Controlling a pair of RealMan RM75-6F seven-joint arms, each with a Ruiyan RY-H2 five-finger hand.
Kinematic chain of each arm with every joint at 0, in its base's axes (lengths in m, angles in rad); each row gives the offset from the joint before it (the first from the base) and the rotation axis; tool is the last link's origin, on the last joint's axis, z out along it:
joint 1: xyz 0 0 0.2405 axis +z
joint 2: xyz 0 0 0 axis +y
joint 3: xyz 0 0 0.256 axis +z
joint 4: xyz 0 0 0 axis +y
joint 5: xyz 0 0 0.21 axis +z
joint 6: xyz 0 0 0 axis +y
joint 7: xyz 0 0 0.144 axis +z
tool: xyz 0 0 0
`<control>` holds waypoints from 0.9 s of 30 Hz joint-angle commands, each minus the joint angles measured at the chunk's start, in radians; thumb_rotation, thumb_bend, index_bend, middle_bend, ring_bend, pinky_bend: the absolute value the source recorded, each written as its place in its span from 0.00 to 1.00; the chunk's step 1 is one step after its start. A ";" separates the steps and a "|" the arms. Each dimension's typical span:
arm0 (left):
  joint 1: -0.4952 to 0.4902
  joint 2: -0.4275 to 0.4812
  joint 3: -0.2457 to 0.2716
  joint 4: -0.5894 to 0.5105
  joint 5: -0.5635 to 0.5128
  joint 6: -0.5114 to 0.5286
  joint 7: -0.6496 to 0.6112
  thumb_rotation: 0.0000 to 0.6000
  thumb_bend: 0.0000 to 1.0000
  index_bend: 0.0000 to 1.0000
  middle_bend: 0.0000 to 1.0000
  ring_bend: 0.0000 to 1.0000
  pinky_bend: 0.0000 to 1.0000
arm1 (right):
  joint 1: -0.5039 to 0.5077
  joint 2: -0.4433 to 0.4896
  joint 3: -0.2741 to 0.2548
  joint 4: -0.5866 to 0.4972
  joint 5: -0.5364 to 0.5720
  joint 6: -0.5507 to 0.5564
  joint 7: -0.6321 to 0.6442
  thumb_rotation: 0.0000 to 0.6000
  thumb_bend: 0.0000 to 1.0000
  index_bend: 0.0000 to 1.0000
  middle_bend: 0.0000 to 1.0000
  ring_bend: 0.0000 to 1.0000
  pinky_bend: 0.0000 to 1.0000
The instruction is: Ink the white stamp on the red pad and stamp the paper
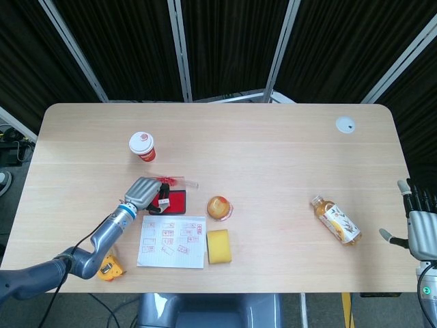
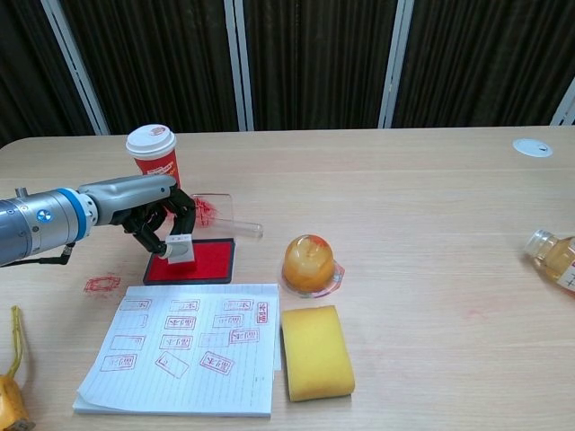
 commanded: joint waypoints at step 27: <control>0.040 0.245 0.036 -0.367 0.154 0.115 -0.064 1.00 0.35 0.61 0.59 0.75 0.79 | -0.001 0.002 0.000 -0.007 -0.003 0.005 -0.002 1.00 0.00 0.00 0.00 0.00 0.00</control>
